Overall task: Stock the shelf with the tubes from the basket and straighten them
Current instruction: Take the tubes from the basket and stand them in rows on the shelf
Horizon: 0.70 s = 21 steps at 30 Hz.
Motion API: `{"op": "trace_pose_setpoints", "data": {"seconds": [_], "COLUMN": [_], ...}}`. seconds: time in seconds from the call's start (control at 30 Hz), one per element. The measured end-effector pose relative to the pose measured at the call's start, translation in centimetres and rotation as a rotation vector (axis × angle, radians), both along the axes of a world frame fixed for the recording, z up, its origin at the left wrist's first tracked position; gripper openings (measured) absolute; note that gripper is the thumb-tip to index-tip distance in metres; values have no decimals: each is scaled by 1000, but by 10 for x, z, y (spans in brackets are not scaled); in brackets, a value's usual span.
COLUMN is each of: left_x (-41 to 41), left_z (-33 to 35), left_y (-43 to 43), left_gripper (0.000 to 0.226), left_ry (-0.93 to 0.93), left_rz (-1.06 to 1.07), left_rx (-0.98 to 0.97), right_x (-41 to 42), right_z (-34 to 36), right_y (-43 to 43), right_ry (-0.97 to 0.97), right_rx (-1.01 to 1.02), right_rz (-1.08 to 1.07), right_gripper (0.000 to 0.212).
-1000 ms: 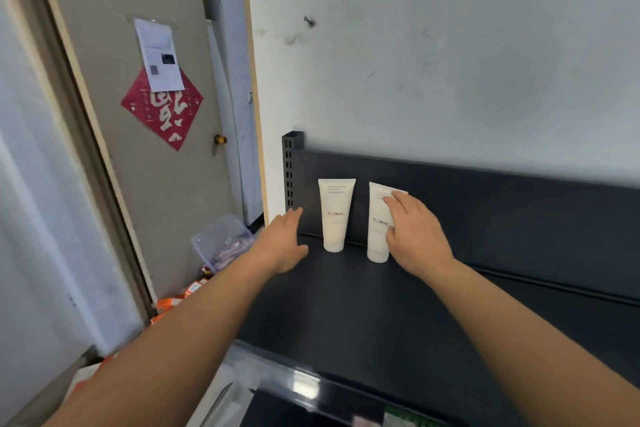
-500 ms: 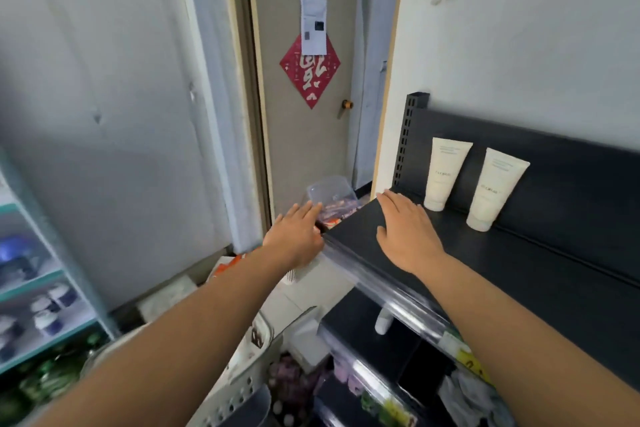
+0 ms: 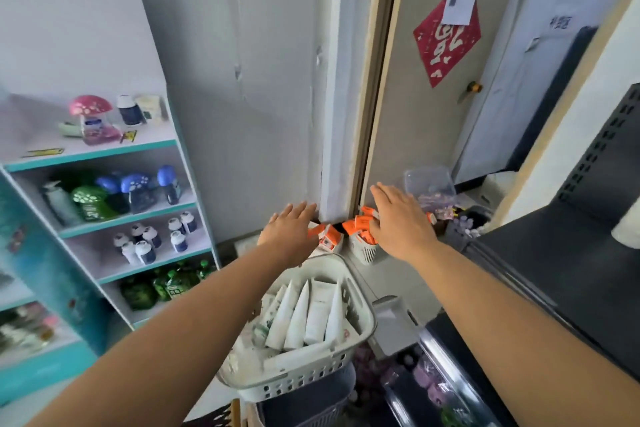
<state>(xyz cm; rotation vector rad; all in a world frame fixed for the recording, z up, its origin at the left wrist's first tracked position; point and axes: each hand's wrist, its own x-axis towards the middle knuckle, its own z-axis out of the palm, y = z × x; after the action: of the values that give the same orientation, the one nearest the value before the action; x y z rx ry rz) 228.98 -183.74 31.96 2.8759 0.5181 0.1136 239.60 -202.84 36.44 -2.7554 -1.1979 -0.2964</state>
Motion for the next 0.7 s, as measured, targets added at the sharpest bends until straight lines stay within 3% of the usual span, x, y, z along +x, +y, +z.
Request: {"op": "trace_pose_setpoints", "data": {"seconds": [0.33,0.7], "left_x": [-16,-9], "left_z": [-98,-185], "left_y": [95,104], "left_gripper": [75,68], "left_ry": [213,299], "left_rz": [41,102], "left_rx": [-74,-364], "right_x": [5,11], "right_z": [-117,-218], "right_y": [94,109], "right_ry": [203,575], "right_rx": [-144,-305], "right_rz": [42,-42], "right_gripper": [65,58]}}
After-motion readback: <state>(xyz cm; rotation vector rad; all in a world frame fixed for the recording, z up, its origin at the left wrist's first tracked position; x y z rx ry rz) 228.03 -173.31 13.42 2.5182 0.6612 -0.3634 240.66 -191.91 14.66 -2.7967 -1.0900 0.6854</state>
